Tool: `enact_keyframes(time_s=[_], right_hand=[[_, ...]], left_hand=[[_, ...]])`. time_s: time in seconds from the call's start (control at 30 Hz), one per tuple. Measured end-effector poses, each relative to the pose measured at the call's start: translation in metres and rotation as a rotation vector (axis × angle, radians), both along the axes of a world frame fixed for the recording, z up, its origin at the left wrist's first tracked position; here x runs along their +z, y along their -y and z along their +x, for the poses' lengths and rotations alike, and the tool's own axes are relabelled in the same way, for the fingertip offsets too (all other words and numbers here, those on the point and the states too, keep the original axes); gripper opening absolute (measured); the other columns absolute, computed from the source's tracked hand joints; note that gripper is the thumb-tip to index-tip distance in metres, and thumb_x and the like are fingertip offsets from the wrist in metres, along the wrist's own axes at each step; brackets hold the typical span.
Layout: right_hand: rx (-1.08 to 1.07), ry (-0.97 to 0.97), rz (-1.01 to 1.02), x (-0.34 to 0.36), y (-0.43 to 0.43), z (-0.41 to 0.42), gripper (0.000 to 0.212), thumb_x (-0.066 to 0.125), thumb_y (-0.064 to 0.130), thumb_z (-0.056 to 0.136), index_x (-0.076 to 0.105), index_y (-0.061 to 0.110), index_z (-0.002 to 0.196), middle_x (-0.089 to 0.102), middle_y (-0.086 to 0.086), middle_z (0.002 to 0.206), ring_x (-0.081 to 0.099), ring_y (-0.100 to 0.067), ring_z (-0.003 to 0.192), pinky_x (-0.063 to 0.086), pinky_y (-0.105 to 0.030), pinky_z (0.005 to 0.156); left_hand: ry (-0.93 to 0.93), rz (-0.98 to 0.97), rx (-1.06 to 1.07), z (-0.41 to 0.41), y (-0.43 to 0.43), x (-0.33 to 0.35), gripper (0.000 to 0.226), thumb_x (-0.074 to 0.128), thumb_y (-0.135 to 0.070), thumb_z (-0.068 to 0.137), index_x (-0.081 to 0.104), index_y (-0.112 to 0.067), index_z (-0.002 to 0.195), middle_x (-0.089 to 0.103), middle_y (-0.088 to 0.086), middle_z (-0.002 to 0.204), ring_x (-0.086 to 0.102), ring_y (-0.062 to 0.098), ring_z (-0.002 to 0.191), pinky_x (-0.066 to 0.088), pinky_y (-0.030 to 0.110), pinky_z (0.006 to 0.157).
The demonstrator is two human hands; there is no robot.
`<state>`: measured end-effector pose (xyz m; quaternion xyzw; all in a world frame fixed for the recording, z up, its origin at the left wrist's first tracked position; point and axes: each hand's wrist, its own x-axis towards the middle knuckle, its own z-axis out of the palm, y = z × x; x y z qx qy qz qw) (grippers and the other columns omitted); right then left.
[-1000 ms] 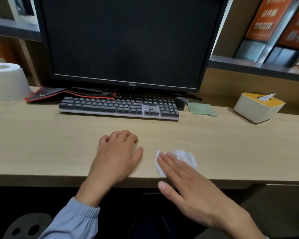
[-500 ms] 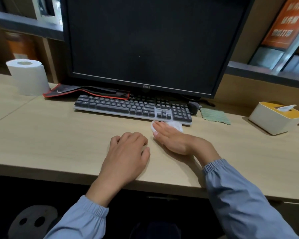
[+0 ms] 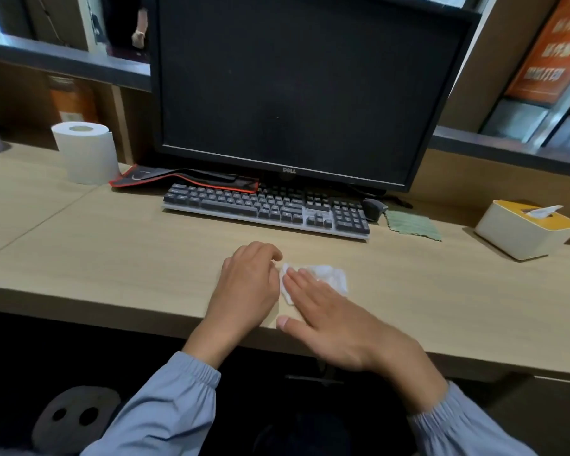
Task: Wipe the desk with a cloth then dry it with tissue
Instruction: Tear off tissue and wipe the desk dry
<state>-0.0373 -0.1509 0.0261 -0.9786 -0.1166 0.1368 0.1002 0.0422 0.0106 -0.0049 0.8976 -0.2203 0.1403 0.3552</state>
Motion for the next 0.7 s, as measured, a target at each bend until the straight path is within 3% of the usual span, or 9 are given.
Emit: enact_keyframes(time_s=[0.33,0.47,0.53,0.7], right_hand=[[0.010,0.034,0.000,-0.001,-0.025,-0.069,0.068,0.011,0.064,0.106,-0.017,0.037,0.162,-0.031,0.028,0.163,-0.035,0.016,0.141,-0.011,-0.027,0.126],[-0.026,-0.004,0.053,0.001,-0.024,-0.038,0.065,0.010,0.065,0.105,-0.010,0.041,0.163,-0.025,0.032,0.164,-0.030,0.018,0.142,-0.011,-0.026,0.126],[-0.034,-0.010,0.047,0.000,-0.024,-0.011,0.067,0.010,0.063,0.106,-0.009,0.037,0.164,-0.023,0.027,0.166,-0.028,0.015,0.145,-0.012,-0.025,0.125],[-0.047,-0.046,0.040,0.002,-0.018,0.066,0.068,0.009,0.061,0.108,-0.009,0.030,0.165,-0.021,0.018,0.169,-0.022,0.003,0.152,-0.012,-0.027,0.122]], left_hand=[[-0.101,-0.397,0.036,-0.002,-0.014,0.005,0.030,0.046,-0.003,0.100,0.069,-0.021,0.107,0.064,-0.018,0.107,0.060,0.011,0.110,0.045,0.025,0.094],[-0.136,-0.534,0.039,-0.002,-0.017,0.009,0.031,0.049,-0.002,0.099,0.069,-0.024,0.104,0.066,-0.015,0.108,0.062,0.001,0.101,0.043,0.007,0.080],[-0.111,-0.457,0.004,0.001,-0.023,0.010,0.026,0.052,-0.007,0.101,0.069,-0.027,0.106,0.064,-0.018,0.110,0.059,0.000,0.105,0.043,0.010,0.084],[0.018,-0.030,0.017,0.020,-0.066,0.010,0.018,0.054,-0.032,0.104,0.066,-0.029,0.117,0.061,-0.021,0.110,0.054,0.006,0.110,0.045,0.027,0.097]])
